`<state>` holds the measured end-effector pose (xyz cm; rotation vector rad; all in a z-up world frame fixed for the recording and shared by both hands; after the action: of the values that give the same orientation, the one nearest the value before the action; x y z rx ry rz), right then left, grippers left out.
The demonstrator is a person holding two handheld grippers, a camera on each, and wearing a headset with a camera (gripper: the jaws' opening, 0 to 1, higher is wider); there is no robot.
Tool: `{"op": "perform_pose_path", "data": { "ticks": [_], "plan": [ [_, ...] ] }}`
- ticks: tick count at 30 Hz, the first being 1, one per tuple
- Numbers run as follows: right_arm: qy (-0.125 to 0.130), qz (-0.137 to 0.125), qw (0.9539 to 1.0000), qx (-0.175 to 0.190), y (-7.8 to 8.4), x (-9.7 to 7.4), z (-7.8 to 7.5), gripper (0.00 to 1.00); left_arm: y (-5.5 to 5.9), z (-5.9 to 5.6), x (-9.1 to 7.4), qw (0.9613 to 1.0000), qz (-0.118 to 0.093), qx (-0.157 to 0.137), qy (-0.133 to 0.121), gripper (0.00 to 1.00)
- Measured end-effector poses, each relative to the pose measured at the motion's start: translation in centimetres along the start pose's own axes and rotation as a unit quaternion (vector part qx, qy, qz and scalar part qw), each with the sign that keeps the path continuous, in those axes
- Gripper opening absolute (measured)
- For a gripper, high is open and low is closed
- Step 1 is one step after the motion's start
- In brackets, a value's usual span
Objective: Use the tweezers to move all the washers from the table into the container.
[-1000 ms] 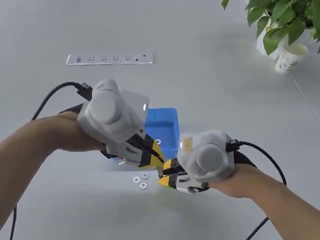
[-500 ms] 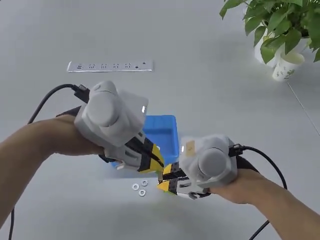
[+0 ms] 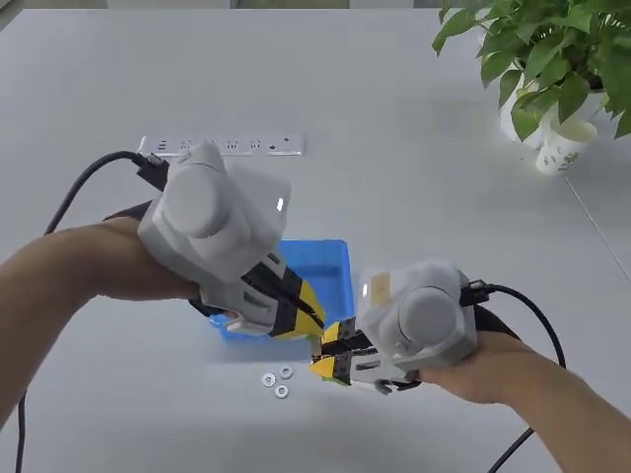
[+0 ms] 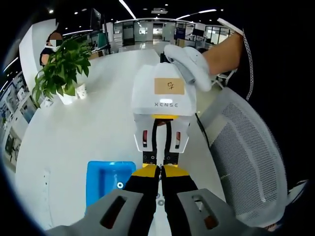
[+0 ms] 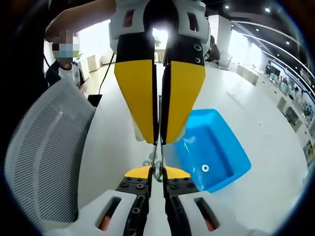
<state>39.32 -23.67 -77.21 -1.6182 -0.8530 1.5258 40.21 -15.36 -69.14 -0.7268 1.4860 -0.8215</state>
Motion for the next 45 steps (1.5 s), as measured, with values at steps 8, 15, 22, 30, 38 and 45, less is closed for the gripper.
{"op": "perform_pose_path", "data": {
  "ticks": [8, 15, 22, 30, 38, 45],
  "plan": [
    [0.002, -0.006, 0.9999, -0.012, -1.3, -0.2, -0.6, 0.1, -0.9, 0.4, -1.1, 1.0, 0.0, 0.006, -0.006, 0.06],
    [0.001, -0.008, 0.9996, -0.027, -2.4, -0.3, -1.7, 0.1, -1.4, 1.1, -2.1, 0.9998, -0.001, 0.013, -0.013, 0.06],
    [0.004, -0.012, 0.9992, -0.037, -3.1, -0.1, -3.3, 0.1, -1.7, 2.5, -2.9, 0.9996, 0.001, 0.021, -0.021, 0.06],
    [0.007, -0.014, 0.9989, -0.043, -3.1, 0.4, -5.2, 0.1, -1.3, 4.2, -3.1, 0.9992, 0.004, 0.028, -0.029, 0.05],
    [0.0, -0.01, 0.9989, -0.045, -2.5, 1.3, -6.2, 0.1, -0.3, 5.2, -2.9, 0.9991, 0.01, 0.027, -0.03, 0.06],
    [-0.004, -0.004, 0.9992, -0.04, -1.6, 2.1, -7.1, 0.1, 0.8, 6.1, -2.4, 0.9993, 0.01, 0.02, -0.031, 0.06]
  ]
}}
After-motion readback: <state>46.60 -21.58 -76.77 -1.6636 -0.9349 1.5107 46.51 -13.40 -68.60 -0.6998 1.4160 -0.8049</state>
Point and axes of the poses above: the centre of the closed fingertips' face, and the gripper's own axes: x roughly forward along the fingers, z roughly to its left, y roughly out of its underside, the point moved 8 cm from there along -x, roughly backward along the fingers, and after that the axes turned 13 degrees about -z, right-handed, at the moved point
